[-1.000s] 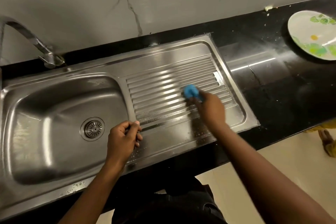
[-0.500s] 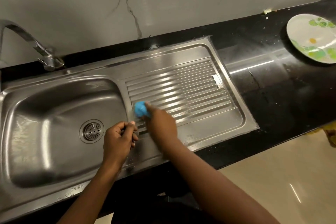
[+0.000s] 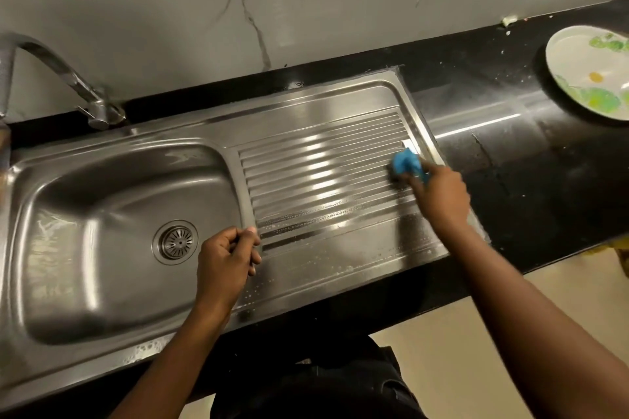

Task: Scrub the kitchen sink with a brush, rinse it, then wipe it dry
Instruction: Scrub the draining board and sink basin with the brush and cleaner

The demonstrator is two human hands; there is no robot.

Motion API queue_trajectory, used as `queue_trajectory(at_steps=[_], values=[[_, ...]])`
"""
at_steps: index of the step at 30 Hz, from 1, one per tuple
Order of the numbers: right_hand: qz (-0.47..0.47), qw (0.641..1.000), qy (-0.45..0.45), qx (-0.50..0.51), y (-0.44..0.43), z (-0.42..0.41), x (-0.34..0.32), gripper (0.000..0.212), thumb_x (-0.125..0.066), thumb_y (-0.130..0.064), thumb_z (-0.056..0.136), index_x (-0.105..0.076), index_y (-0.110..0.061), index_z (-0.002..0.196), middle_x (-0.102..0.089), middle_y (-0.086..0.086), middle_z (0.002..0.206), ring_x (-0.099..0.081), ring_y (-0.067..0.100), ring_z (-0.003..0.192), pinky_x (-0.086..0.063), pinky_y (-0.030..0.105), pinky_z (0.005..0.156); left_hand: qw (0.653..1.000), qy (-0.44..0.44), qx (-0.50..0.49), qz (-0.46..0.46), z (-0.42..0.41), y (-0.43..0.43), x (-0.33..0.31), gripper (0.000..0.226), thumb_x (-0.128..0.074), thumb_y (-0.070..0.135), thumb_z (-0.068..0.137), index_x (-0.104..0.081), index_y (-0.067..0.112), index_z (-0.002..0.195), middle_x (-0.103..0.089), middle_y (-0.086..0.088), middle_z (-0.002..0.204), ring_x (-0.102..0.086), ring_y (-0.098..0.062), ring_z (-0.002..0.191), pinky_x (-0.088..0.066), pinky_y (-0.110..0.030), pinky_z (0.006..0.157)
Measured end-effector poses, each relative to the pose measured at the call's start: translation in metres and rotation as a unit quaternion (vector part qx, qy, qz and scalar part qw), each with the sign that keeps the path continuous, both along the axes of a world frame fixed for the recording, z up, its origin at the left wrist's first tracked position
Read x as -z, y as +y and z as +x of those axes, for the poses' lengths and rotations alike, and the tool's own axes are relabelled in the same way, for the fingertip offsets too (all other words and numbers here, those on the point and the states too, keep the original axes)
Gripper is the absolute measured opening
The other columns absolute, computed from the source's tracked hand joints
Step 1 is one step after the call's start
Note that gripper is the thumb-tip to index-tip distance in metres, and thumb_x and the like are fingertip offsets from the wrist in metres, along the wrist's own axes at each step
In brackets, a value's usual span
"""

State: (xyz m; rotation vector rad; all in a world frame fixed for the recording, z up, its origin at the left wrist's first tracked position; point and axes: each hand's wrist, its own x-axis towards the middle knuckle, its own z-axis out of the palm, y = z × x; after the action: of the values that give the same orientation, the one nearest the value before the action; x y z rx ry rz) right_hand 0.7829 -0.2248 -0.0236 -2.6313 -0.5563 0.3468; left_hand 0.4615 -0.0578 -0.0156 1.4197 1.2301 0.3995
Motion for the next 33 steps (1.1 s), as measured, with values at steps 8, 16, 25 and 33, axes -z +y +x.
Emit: queue_trajectory(at_steps=[8, 16, 25, 33], values=[[0.061, 0.997, 0.033, -0.013, 0.040, -0.074, 0.007, 0.033, -0.063, -0.037, 0.103, -0.068, -0.024, 0.132, -0.077, 0.002, 0.105, -0.061, 0.012, 0.077, -0.042, 0.022, 0.059, 1.000, -0.010, -0.006, 0.000, -0.001, 0.003, -0.004, 0.029, -0.062, 0.023, 0.104, -0.072, 0.007, 0.081, -0.068, -0.013, 0.065, -0.057, -0.019, 0.054, -0.049, -0.032, 0.055], [-0.001, 0.952, 0.064, -0.300, 0.125, -0.202, 0.021, 0.055, -0.060, -0.037, 0.101, -0.044, -0.037, 0.154, -0.073, 0.011, 0.117, -0.072, 0.034, 0.100, -0.056, 0.041, 0.081, 0.998, -0.014, -0.050, 0.037, 0.003, 0.005, -0.002, 0.028, -0.061, 0.018, 0.103, -0.070, 0.009, 0.078, -0.063, -0.012, 0.058, -0.052, -0.018, 0.048, -0.043, -0.029, 0.052], [-0.008, 0.990, 0.043, -0.136, 0.001, -0.090, 0.018, 0.047, -0.057, -0.056, 0.101, -0.054, -0.042, 0.146, -0.074, -0.004, 0.094, -0.070, 0.013, 0.076, -0.054, 0.027, 0.065, 0.999, -0.029, -0.017, 0.005, 0.015, 0.005, 0.002, 0.029, -0.062, 0.018, 0.103, -0.071, 0.003, 0.080, -0.063, -0.013, 0.060, -0.052, -0.022, 0.051, -0.045, -0.030, 0.053], [0.028, 0.998, -0.015, 0.053, -0.030, 0.015, 0.001, 0.049, -0.069, -0.034, 0.100, -0.057, -0.026, 0.147, -0.073, 0.015, 0.121, -0.072, 0.028, 0.100, -0.061, 0.044, 0.084, 1.000, -0.018, -0.007, 0.002, 0.015, 0.005, 0.003, 0.028, -0.063, 0.020, 0.103, -0.072, 0.008, 0.079, -0.065, -0.015, 0.063, -0.053, -0.023, 0.052, -0.045, -0.030, 0.054]])
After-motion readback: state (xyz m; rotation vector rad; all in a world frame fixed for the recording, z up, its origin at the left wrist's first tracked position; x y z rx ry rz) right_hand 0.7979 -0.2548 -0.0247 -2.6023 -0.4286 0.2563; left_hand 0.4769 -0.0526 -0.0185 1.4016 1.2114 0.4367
